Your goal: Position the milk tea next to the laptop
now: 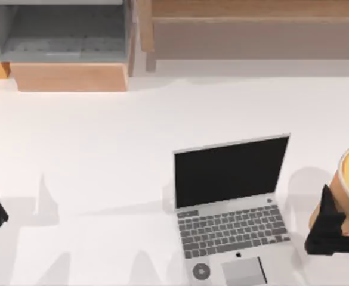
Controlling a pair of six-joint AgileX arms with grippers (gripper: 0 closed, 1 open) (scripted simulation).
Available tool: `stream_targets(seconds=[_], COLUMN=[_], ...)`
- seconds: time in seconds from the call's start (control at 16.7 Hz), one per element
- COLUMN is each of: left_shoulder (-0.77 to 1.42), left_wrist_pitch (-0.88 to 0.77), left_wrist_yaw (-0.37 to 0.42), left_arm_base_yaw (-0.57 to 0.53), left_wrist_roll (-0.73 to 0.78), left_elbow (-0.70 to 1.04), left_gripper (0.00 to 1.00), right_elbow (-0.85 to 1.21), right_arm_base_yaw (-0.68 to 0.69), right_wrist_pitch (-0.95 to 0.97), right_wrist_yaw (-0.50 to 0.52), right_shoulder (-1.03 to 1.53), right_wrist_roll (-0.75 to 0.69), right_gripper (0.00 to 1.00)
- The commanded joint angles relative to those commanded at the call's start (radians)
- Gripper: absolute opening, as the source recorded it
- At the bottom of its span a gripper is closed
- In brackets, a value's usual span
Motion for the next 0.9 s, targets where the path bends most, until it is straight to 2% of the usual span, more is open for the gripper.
stream_targets(seconds=[0.48,0.9], left_shoulder=[0.000,0.000], left_wrist_pitch=[0.000,0.000], left_wrist_yaw=[0.000,0.000], left_arm_base_yaw=[0.000,0.000], left_wrist_roll=[0.000,0.000], left_elbow=[0.000,0.000], left_gripper=[1.00,1.00], right_elbow=[-0.052,-0.052], right_arm_base_yaw=[0.004,0.004], right_wrist_pitch=[-0.011,-0.011], right_wrist_yaw=[-0.008,-0.008], right_shoulder=[0.042,0.042], right_wrist_roll=[-0.005,-0.005], right_gripper=[0.00,0.53])
